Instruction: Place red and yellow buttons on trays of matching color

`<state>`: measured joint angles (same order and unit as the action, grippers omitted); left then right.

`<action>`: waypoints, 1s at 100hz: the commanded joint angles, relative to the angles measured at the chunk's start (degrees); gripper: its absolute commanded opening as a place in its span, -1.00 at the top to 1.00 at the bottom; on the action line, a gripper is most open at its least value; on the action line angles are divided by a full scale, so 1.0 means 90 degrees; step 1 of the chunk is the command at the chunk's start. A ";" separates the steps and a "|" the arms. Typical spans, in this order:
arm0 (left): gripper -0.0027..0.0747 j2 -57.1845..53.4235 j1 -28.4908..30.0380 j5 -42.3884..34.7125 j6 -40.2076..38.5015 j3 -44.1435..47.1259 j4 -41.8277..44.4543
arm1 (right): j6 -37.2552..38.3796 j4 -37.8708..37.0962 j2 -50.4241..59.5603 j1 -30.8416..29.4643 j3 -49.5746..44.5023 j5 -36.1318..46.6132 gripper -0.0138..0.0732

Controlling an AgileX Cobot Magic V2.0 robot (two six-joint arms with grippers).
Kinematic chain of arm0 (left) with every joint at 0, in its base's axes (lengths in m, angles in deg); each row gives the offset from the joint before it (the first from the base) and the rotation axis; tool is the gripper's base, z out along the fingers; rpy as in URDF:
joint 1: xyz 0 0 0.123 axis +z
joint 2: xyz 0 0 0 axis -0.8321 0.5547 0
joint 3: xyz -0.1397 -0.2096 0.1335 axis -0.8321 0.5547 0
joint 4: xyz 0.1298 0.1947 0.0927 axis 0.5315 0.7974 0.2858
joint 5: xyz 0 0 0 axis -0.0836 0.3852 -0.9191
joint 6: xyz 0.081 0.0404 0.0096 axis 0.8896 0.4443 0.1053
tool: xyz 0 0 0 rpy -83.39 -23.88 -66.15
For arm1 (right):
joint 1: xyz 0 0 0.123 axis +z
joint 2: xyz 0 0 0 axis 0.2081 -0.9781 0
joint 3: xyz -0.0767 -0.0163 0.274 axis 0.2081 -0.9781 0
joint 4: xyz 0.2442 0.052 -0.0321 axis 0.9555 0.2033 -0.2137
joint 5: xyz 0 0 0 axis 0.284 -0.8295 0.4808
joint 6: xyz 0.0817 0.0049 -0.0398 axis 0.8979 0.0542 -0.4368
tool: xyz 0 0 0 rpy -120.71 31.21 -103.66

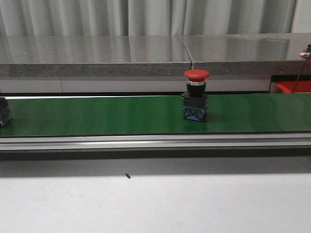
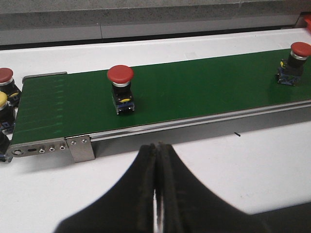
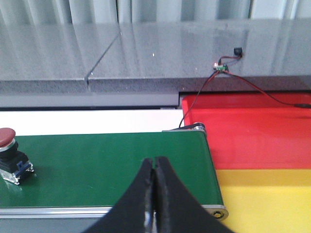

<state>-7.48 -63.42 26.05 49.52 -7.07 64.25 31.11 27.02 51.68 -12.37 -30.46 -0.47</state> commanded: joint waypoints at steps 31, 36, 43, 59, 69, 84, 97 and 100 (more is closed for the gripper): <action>0.98 0.0096 -0.0027 -0.0391 -0.0054 -0.0136 -0.0099 | -0.0414 -0.0101 -0.2713 0.0108 0.2470 -0.0797 0.83; 0.98 0.0096 -0.0027 -0.0391 -0.0054 -0.0136 -0.0099 | -0.0414 -0.0096 -0.3003 0.0195 0.2781 -0.1040 0.83; 0.98 0.0096 -0.0027 -0.0391 -0.0054 -0.0136 -0.0099 | -0.0414 -0.0089 -0.3383 0.0366 0.3161 -0.1397 0.83; 0.98 0.0096 -0.0027 -0.0391 -0.0054 -0.0136 -0.0099 | -0.0414 -0.0076 -0.4280 0.0825 0.3932 -0.2114 0.72; 0.98 0.0096 -0.0027 -0.0391 -0.0054 -0.0136 -0.0099 | -0.0414 -0.0071 -0.4865 0.1065 0.4392 -0.2469 0.37; 0.98 0.0096 -0.0027 -0.0391 -0.0054 -0.0136 -0.0099 | -0.0414 0.0099 -0.5617 0.1255 0.4981 -0.3061 -0.52; 0.98 0.0096 -0.0027 -0.0391 -0.0054 -0.0136 -0.0099 | -0.0414 0.0274 -0.6246 0.1305 0.5512 -0.3753 -0.84; 0.98 0.0096 -0.0027 -0.0391 -0.0054 -0.0136 -0.0099 | -0.0414 0.0321 -0.6362 0.1306 0.5617 -0.3881 -0.82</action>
<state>-7.48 -63.42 26.05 49.52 -7.07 64.25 28.15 28.98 -3.79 -0.79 15.56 -33.90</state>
